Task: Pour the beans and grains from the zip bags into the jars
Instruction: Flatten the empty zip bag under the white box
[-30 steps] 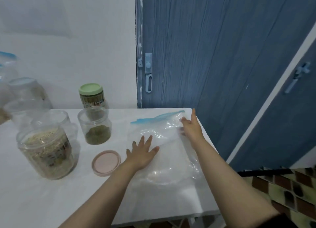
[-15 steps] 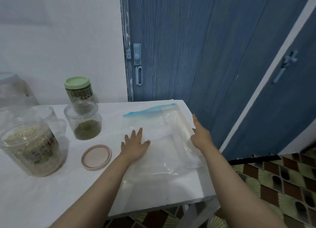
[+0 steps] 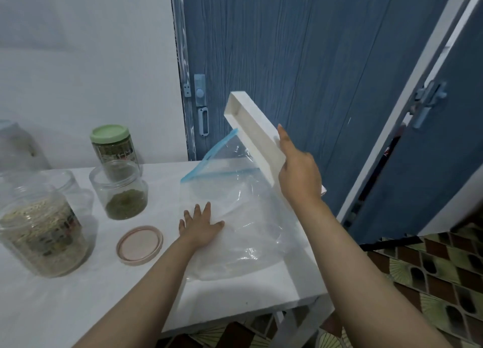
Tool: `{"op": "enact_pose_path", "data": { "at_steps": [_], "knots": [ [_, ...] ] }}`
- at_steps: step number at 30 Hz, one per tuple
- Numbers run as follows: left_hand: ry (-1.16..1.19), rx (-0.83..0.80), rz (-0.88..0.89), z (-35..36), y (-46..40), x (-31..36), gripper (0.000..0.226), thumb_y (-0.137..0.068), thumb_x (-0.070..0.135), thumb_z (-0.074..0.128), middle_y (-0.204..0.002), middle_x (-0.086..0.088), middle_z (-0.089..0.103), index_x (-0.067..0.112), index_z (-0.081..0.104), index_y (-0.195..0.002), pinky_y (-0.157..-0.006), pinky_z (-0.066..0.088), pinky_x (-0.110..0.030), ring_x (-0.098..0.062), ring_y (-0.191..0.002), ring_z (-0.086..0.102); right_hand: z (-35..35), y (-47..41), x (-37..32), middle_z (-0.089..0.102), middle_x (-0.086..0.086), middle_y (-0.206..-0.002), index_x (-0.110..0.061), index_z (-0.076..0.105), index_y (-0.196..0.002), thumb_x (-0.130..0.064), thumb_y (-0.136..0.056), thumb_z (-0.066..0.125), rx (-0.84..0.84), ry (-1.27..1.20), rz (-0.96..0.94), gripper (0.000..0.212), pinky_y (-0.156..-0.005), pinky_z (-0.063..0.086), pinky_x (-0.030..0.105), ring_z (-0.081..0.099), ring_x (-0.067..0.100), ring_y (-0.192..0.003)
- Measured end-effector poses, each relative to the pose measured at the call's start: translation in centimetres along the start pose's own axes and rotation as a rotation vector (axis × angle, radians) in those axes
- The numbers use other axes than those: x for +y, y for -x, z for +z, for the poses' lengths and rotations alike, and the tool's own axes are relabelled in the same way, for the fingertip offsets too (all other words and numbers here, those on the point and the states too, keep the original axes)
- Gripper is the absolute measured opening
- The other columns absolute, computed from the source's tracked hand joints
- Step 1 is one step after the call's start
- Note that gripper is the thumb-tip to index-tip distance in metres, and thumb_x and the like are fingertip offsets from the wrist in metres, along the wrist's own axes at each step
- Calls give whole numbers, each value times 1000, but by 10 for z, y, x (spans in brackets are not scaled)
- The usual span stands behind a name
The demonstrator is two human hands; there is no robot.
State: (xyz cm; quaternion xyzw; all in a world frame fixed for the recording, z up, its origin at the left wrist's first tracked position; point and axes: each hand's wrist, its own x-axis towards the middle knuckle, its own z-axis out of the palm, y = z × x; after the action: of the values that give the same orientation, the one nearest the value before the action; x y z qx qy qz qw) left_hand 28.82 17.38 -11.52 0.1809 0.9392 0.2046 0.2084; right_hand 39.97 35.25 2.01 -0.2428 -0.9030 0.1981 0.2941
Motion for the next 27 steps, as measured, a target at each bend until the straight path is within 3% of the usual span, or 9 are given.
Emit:
{"op": "enact_pose_path", "data": {
  "at_steps": [3, 7, 10, 13, 15, 19, 21, 24, 27],
  "knots": [
    [111, -19, 11, -11, 3, 4, 72, -104, 46, 40, -166, -7, -10, 25, -1, -159, -121, 3, -49, -39, -151, -9, 0, 6, -12, 66, 10, -110, -48, 12, -155, 10, -93, 35, -31, -148, -17, 88, -70, 56, 43, 59, 29, -77],
    [208, -10, 33, -17, 11, 2, 70, -104, 39, 42, -167, -5, -6, 23, 3, -159, -122, 8, -44, -34, -152, -8, -1, 19, -26, 61, 12, -104, -47, 15, -155, 9, -96, 35, -135, -293, 31, 84, -80, 54, 41, 58, 24, -82],
    [121, -90, 100, -10, 16, -4, 77, -101, 44, 48, -167, -1, -4, 25, 2, -159, -123, 7, -44, -32, -152, -9, -2, 28, -34, 59, 12, -92, -47, 14, -155, 9, -95, 35, -172, -241, 26, 86, -71, 52, 40, 54, 20, -72],
    [-126, -52, 111, 5, 14, -6, 81, -100, 55, 42, -167, -5, -6, 23, -3, -159, -123, 2, -46, -38, -151, -10, 0, 30, -41, 49, 2, -84, -52, 12, -154, 7, -94, 37, -51, -100, -72, 87, -60, 42, 35, 49, 21, -69],
    [-193, -9, 87, 13, 11, -4, 79, -100, 58, 37, -166, -7, -10, 26, -5, -158, -122, 0, -47, -41, -150, -11, 3, 30, -46, 39, -1, -82, -55, 16, -152, 5, -95, 38, 65, -100, -110, 85, -67, 36, 31, 45, 22, -75],
    [-185, -12, 29, 15, 9, 2, 72, -101, 56, 31, -166, -9, -12, 26, -1, -159, -121, -4, -48, -41, -150, -14, -1, 30, -50, 51, 9, -96, -52, 19, -152, 7, -96, 40, 167, -187, -168, 85, -74, 49, 37, 50, 27, -83],
    [-29, 5, 16, 7, 8, 3, 66, -104, 47, 33, -167, -9, -7, 21, 7, -159, -122, 0, -46, -40, -151, -9, -4, 31, -51, 63, 16, -108, -49, 17, -154, 11, -94, 35, 33, -314, -138, 87, -76, 55, 42, 58, 32, -81],
    [306, 98, 8, -12, 22, 0, 56, -106, 17, 32, -167, -7, 3, 12, 15, -158, -121, 7, -35, -28, -153, 0, 9, 34, -43, 61, 7, -117, -46, 11, -156, 11, -93, 31, -237, -351, 22, 87, -66, 48, 27, 56, 21, -77],
    [338, 188, -35, -26, 39, -8, 55, -98, 1, 32, -162, -10, 24, 4, 27, -153, -117, 17, -29, -25, -149, 21, 31, 42, -32, 56, 7, -114, -42, 4, -158, 7, -95, 33, -417, -269, 152, 85, -67, 38, 29, 50, 20, -85]
  ]
}}
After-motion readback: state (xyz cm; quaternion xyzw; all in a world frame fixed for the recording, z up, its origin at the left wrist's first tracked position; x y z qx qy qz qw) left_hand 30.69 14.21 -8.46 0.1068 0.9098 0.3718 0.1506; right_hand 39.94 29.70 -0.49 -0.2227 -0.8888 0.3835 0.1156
